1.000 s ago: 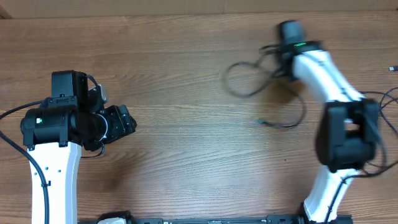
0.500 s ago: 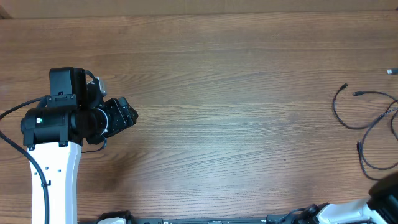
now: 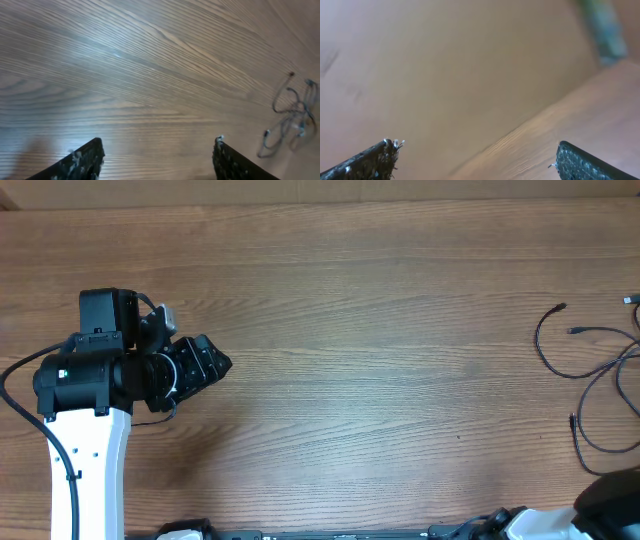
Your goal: Untangle cables
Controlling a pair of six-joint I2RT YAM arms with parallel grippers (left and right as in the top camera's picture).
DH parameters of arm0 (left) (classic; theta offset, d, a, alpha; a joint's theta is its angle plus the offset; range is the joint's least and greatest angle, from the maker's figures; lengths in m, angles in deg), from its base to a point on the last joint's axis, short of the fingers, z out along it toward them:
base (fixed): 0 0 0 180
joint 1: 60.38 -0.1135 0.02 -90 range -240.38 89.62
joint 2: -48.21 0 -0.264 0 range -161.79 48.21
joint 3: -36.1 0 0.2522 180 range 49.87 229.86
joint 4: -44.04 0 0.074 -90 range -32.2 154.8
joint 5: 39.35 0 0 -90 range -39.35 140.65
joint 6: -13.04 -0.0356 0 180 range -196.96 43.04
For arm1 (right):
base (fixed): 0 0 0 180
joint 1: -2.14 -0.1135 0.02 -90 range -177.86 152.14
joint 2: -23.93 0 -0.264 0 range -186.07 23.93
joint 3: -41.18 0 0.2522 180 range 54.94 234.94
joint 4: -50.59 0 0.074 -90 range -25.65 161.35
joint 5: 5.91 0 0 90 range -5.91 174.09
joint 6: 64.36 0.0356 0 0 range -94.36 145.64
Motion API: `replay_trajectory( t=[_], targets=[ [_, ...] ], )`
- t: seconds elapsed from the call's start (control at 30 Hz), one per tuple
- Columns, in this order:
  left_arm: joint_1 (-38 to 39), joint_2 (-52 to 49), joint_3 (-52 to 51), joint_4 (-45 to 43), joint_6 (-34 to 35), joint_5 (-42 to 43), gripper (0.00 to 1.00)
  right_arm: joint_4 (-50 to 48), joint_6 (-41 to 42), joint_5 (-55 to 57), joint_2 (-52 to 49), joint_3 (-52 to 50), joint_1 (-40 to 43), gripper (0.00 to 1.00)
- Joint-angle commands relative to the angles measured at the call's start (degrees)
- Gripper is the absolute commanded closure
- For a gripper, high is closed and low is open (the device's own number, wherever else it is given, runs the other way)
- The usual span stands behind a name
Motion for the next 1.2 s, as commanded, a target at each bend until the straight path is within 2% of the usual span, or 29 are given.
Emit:
replay_trajectory(
  t=[0.0,0.1,0.17,0.23,0.3,0.47,0.6,0.8,1.03,1.13,1.17],
  targets=[
    [0.4,0.1,0.0,0.5,-3.0,5.7,0.32,0.8,-8.7,-3.5,5.4,1.2,-4.8,0.0],
    [0.4,0.1,0.0,1.3,-3.3,6.3,0.36,3.0,-13.5,-3.5,7.3,1.2,-9.3,0.0],
    [0.4,0.2,0.0,1.9,-3.7,6.3,0.48,4.6,-15.6,-3.4,8.8,1.2,-12.5,0.0],
    [0.4,1.1,0.0,2.3,-5.4,6.3,0.65,5.8,-16.4,-2.8,10.6,1.2,-15.5,0.0],
    [0.4,3.2,0.0,2.4,-6.9,6.4,0.69,6.7,-16.4,-1.2,12.8,1.2,-18.3,0.0],
    [0.4,11.6,0.1,2.0,-8.4,6.4,0.65,9.7,-18.8,5.6,19.8,1.2,-24.7,0.0],
    [0.4,18.4,0.0,2.8,-8.8,5.1,0.53,12.8,-18.8,7.5,24.2,1.2,-28.5,0.0],
    [0.4,25.2,0.0,6.8,-11.7,5.1,0.56,15.9,-18.8,5.7,29.3,1.2,-33.8,0.0],
    [0.4,30.4,0.0,3.7,-11.6,7.5,0.52,18.1,-18.8,1.0,33.9,1.2,-36.8,0.0],
    [0.4,30.7,0.0,1.9,-11.6,10.9,0.39,20.0,-18.8,2.0,35.0,1.2,-36.8,0.0],
    [0.4,30.6,0.0,1.8,-11.6,11.2,0.32,20.4,-18.8,2.3,35.1,1.2,-36.8,0.0]
  ],
)
